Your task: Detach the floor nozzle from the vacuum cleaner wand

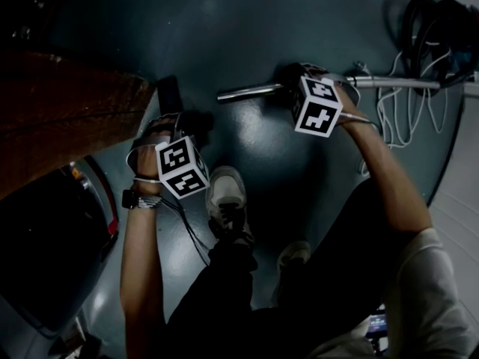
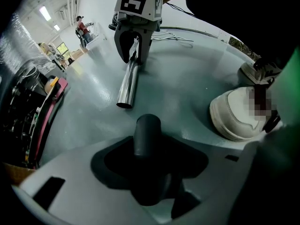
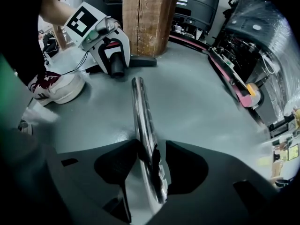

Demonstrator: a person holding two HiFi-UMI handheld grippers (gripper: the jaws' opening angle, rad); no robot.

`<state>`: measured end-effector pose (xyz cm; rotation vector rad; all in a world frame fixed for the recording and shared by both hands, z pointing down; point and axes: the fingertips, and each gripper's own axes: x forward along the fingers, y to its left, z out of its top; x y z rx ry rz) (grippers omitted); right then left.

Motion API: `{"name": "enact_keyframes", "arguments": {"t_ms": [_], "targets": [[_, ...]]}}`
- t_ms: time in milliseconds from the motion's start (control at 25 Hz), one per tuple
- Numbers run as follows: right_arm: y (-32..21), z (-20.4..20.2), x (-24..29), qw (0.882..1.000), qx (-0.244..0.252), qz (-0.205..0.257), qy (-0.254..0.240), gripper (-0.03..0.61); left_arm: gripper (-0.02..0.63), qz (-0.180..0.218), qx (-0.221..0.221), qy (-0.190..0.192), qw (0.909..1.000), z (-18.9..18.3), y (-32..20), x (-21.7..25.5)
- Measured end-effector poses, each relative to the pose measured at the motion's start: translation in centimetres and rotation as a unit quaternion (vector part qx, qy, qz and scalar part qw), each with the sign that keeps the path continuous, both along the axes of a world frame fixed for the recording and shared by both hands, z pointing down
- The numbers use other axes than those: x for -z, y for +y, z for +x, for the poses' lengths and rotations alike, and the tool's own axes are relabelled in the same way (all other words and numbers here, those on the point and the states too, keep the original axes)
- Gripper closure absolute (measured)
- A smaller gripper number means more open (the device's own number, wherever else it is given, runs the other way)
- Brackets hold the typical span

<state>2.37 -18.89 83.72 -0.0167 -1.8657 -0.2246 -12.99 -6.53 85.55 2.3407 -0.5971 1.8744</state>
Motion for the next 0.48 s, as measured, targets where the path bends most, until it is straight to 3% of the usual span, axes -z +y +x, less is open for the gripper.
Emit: {"name": "enact_keyframes", "arguments": {"t_ms": [240, 480], "targets": [[0.1, 1.0, 0.6, 0.999, -0.024, -0.028, -0.012, 0.373, 0.383, 0.006, 0.004, 0.029, 0.9996, 0.3, -0.2, 1.4], [-0.8, -0.1, 3.6, 0.996, -0.055, -0.026, -0.068, 0.373, 0.38, 0.008, 0.057, 0.121, 0.9909, 1.0, -1.3, 4.3]]}}
